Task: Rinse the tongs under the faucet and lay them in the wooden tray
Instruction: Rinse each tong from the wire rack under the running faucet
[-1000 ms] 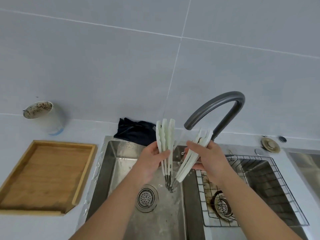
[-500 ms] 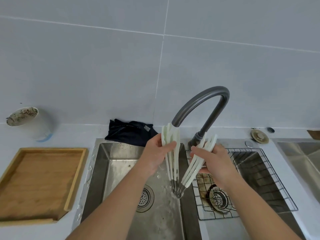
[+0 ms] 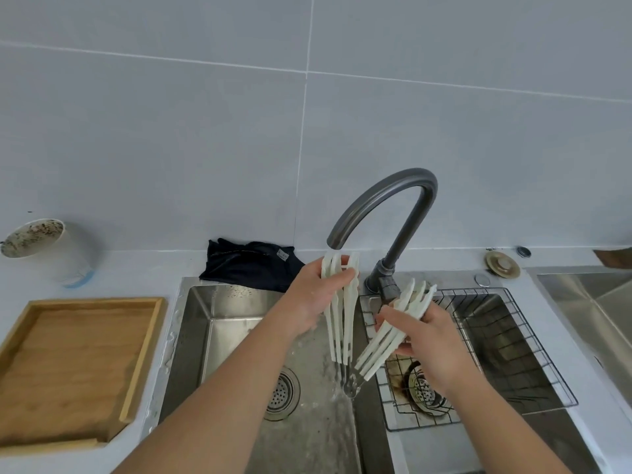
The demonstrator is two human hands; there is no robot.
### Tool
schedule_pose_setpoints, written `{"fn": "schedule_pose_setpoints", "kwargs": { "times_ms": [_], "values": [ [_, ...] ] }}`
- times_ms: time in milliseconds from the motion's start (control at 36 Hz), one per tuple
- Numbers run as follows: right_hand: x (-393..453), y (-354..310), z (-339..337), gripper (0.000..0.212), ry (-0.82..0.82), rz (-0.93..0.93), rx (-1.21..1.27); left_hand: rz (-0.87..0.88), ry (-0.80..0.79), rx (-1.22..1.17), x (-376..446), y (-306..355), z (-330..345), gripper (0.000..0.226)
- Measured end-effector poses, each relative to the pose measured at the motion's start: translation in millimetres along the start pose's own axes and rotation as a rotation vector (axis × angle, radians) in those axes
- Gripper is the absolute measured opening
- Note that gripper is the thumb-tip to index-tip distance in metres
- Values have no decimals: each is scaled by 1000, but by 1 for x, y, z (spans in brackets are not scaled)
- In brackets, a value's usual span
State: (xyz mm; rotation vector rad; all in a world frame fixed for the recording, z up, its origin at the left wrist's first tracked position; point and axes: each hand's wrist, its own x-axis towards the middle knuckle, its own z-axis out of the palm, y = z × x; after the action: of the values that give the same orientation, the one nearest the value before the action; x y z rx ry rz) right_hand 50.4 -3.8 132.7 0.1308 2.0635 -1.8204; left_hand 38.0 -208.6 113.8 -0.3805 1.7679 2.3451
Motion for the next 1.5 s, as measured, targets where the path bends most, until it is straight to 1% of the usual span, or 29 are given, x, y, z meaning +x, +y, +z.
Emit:
{"fn": "schedule_pose_setpoints", "kwargs": {
  "times_ms": [111, 167, 250, 361, 417, 528, 556, 639, 722, 778, 917, 972, 1000, 1056, 1083, 1111, 1139, 1194, 1250, 1278, 1333, 1417, 1500],
  "values": [
    [1, 1, 3, 14, -10, -15, 17, -21, -15, -10, -2, 4, -2, 19],
    [2, 0, 5, 20, -21, -25, 4, -30, -13, -14, -3, 6, -5, 19],
    [5, 0, 10, 37, -38, -23, -31, -24, -9, -21, -6, 9, -12, 22],
    [7, -3, 18, 44, -73, -31, -52, -6, -9, -40, -11, 9, -24, 17],
    [7, -4, 21, 43, -84, -28, -51, 10, -8, -45, -13, 8, -28, 14],
    [8, -3, 23, 25, -109, -11, -44, 49, -57, -23, -21, 11, -35, 18],
    [9, -3, 23, 25, -114, -7, -37, 48, -57, -15, -22, 12, -36, 19],
    [10, -1, 24, 36, -127, 14, -29, 38, -22, 29, -25, 11, -37, 17],
    [14, 3, 23, 30, -158, 40, 18, 58, 0, 83, -27, 9, -36, 18],
    [16, 6, 21, 33, -174, 68, 66, 81, 18, 114, -29, 6, -37, 16],
    [19, 17, 12, 27, -276, 125, 143, 99, 82, 142, -32, -3, -45, 16],
    [21, 23, 4, 33, -336, 147, 156, 100, 95, 157, -36, -7, -49, 15],
    [22, 26, -1, 41, -354, 157, 148, 96, 105, 170, -38, -9, -50, 14],
    [24, 33, -12, 69, -320, 175, 132, 84, 131, 191, -43, -12, -53, 14],
    [25, 35, -18, 84, -267, 189, 140, 85, 144, 213, -45, -13, -54, 14],
    [27, 38, -23, 93, -202, 209, 160, 87, 155, 238, -48, -14, -56, 13],
    [29, 39, -28, 94, -135, 225, 191, 85, 167, 254, -50, -15, -57, 12],
    [35, 40, -36, 83, -27, 239, 261, 73, 193, 252, -54, -17, -59, 11],
    [43, 39, -41, 70, 49, 247, 363, 66, 218, 255, -58, -20, -61, 9],
    [47, 37, -42, 67, 73, 252, 417, 66, 228, 260, -59, -21, -62, 9],
    [53, 32, -42, 68, 111, 256, 495, 65, 246, 276, -62, -23, -65, 12],
    [61, 25, -40, 71, 145, 260, 544, 68, 283, 296, -66, -24, -69, 18],
    [68, 19, -37, 75, 142, 260, 536, 73, 330, 309, -69, -25, -74, 14]
  ]
}}
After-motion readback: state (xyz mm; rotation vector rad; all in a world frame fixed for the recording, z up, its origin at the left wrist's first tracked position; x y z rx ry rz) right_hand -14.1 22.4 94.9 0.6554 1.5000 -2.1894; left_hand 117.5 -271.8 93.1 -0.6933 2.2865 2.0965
